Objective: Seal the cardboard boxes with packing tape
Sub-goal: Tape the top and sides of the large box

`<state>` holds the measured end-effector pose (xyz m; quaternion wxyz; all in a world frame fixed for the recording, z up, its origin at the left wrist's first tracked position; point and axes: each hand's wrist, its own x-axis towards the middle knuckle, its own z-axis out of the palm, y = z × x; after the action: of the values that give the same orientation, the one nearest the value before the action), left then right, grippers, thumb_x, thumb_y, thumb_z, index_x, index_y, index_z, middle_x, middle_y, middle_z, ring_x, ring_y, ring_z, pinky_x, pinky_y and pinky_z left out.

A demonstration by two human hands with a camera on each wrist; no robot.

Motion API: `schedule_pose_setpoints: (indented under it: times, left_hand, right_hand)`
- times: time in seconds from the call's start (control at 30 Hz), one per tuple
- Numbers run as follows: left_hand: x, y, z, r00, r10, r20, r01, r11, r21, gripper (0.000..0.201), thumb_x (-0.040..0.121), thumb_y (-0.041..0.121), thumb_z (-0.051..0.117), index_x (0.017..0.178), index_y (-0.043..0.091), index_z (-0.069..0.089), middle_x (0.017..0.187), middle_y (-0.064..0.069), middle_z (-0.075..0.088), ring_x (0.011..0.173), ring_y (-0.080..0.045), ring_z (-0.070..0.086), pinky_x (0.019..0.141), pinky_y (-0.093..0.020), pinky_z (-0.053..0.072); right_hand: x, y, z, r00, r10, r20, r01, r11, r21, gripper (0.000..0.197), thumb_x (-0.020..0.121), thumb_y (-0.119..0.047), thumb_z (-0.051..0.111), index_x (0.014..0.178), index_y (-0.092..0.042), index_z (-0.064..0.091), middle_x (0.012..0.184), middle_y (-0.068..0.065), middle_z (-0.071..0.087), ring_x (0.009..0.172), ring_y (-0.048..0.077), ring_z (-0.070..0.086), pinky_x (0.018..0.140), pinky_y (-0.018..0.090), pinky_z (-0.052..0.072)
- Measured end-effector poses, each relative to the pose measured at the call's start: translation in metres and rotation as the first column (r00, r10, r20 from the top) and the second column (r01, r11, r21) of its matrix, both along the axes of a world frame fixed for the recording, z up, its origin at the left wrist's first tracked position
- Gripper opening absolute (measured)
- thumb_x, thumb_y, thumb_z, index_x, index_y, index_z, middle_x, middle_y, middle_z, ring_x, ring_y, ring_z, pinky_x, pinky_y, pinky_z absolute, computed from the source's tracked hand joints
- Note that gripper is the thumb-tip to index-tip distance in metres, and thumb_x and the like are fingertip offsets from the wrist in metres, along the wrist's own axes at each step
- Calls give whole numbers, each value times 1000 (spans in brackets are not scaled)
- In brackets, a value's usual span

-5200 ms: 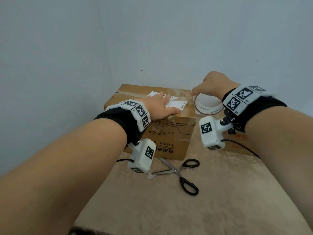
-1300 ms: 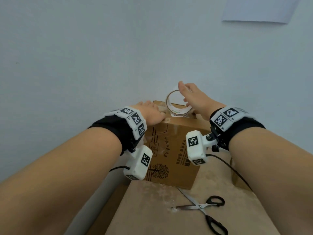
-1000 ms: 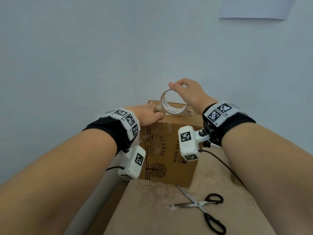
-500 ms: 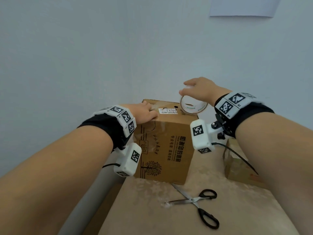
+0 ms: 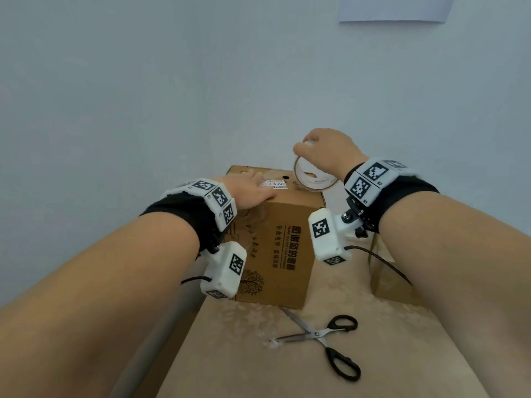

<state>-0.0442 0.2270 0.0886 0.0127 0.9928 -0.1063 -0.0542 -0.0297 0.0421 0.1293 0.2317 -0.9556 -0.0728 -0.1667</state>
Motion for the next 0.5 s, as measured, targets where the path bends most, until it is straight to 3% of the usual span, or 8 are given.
schedule_pose_setpoints:
  times: [0.07,0.2,0.37,0.5]
  left_hand:
    - [-4,-2,1,1000,-15,2,15,1000,-7,67,98,54,22,150,11,18,156,-13,19,143,-28,21,115,-46,21]
    - [-10,-6,3,999,-45,24,45,999,3,62,100,49,25,146,7,25,152,-15,27,138,-28,29,113,-42,27]
    - [-13,-8,3,999,-32,17,32,999,21,62,101,47,24,147,5,24,152,-16,28,139,-28,28,113,-41,27]
    - [-12,-10,6,1000,21,-13,-22,1000,-4,59,101,48,24,146,9,28,151,-15,28,138,-28,29,112,-43,27]
  right_hand:
    - [-1,-3,10,998,-61,3,61,988,-139,43,87,-49,49,114,-20,66,116,-2,64,107,24,55,97,42,33]
    - [3,-18,10,991,-130,-20,120,957,-265,36,83,-46,53,101,-20,70,104,0,67,93,24,53,87,40,28]
    - [7,-33,-1,989,-135,-60,110,945,-308,33,84,-44,54,105,-25,70,111,0,66,105,26,54,97,43,27]
    - [9,-39,2,983,-177,-40,143,894,-424,32,88,-34,44,106,-22,67,106,1,67,98,27,56,99,43,25]
